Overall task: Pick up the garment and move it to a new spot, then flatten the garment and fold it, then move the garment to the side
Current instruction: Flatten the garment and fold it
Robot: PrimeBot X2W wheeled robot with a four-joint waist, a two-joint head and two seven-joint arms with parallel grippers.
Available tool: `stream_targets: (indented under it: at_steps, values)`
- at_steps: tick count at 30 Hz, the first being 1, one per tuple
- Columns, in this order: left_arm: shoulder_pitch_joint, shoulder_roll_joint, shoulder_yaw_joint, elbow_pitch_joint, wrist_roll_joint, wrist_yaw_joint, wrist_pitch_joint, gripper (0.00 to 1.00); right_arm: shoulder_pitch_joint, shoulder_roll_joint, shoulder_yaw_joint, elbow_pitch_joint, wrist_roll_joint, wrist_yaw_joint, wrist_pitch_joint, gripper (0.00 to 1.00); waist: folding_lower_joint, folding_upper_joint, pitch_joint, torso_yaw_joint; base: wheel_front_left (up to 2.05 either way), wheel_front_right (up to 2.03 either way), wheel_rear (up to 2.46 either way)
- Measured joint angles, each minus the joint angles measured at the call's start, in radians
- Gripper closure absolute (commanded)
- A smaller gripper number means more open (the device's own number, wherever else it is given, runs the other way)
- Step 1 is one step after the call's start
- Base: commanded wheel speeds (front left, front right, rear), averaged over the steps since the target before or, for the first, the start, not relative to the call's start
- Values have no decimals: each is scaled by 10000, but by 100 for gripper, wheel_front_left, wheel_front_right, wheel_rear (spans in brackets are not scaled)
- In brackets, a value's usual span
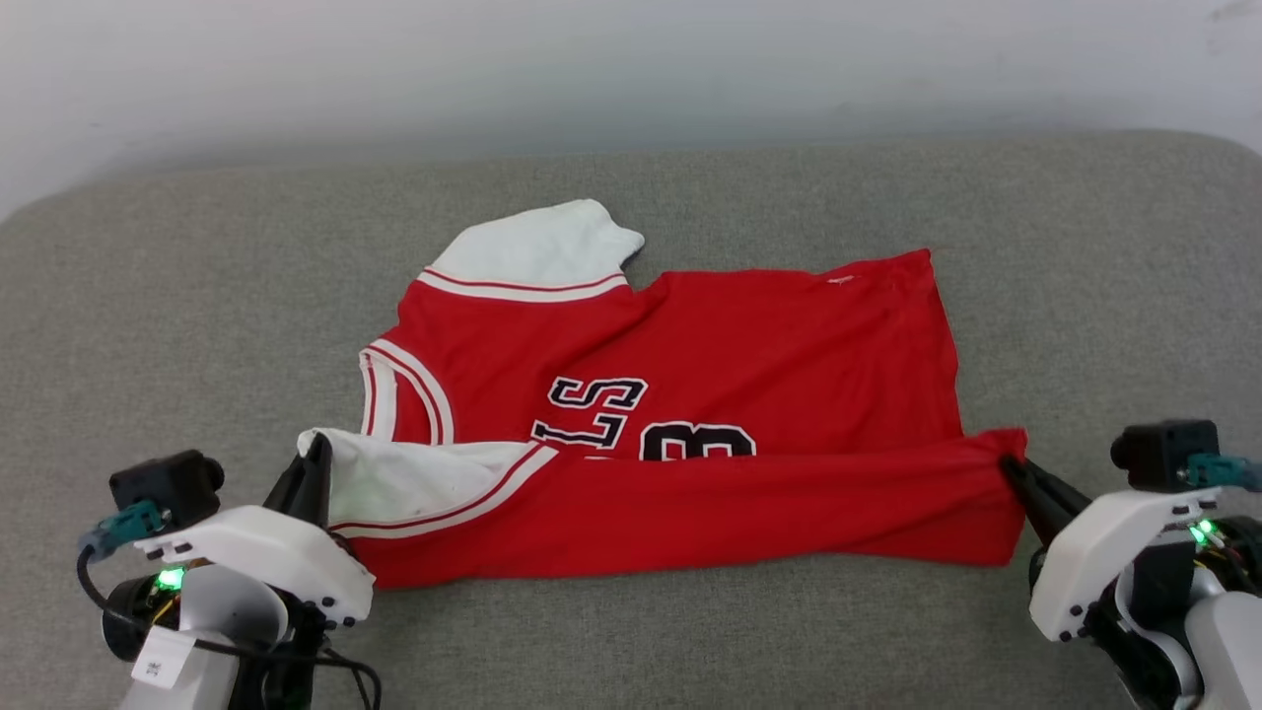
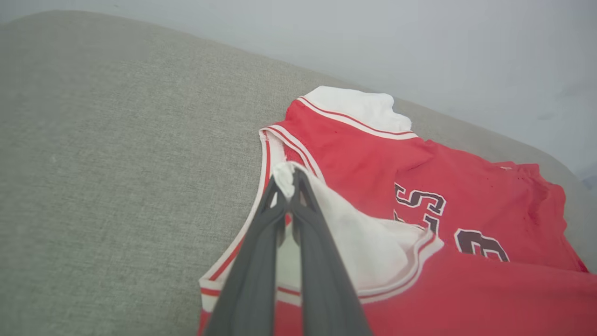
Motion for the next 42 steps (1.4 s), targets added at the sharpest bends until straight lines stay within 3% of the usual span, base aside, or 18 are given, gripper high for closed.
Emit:
stream_targets:
  at_steps: [10, 11, 12, 13, 14, 16, 23, 28, 31, 35, 42]
  values:
    - [-1330, -336, -297, 2592, -211, -683, -107, 100, -1252, -121, 1484, 1639, 368, -2, -309, 100, 1, 0, 1051, -107, 0, 0, 0]
    - [-1383, -364, -326, 2807, -278, -754, -104, 100, -1317, -136, 1580, 1774, 370, -2, -433, 96, 1, 0, 1081, -109, 0, 0, 0]
    - [-1423, -385, -345, 2986, -313, -828, -104, 100, -1372, -150, 1659, 1889, 405, -2, -570, 70, 1, 0, 1098, -109, 0, 0, 0]
    - [-1478, -407, -355, 3156, -326, -890, -117, 100, -1417, -159, 1745, 1998, 472, -2, -704, 50, 1, -1, 1101, -109, 0, 0, 0]
    - [-1555, -437, -355, 3267, -395, -961, -128, 72, -1449, -165, 1804, 2088, 504, -2, -909, 0, 0, 0, 1091, -107, 0, 0, 0]
    - [-1637, -497, -357, 3492, -451, -1037, -224, 0, -1473, -174, 1925, 2188, 581, -2, -1407, 0, 1, 0, 1035, -97, 0, 0, 0]
    - [-1653, -190, -35, 3835, -499, -1087, -669, 0, -1413, -205, 1824, 1950, 518, -2, -3827, 0, 0, 0, 495, -51, 0, 0, 0]
    - [-1493, 454, 221, 3262, -637, -869, 33, 0, -1004, -155, 1400, 1563, -2, -2, -4257, 0, -1, -1, -8, -9, 0, 0, 0]
    - [-1341, 968, 366, 2740, -993, -809, 1053, 0, -719, 21, 1133, 1172, -201, -2, -4236, 0, -2, 0, -242, -14, 0, 0, 0]
    - [-1244, 1593, 399, 1896, -1613, -437, 3225, 0, -370, 257, 790, 642, -418, -2, -3979, 0, -2, 0, -380, -73, 0, 0, 0]
    - [-790, 2472, 251, 502, -2625, 575, 6776, 0, -2, 604, 401, -82, -708, -2, -3605, 0, -2, -1, -163, -255, 0, 0, 0]
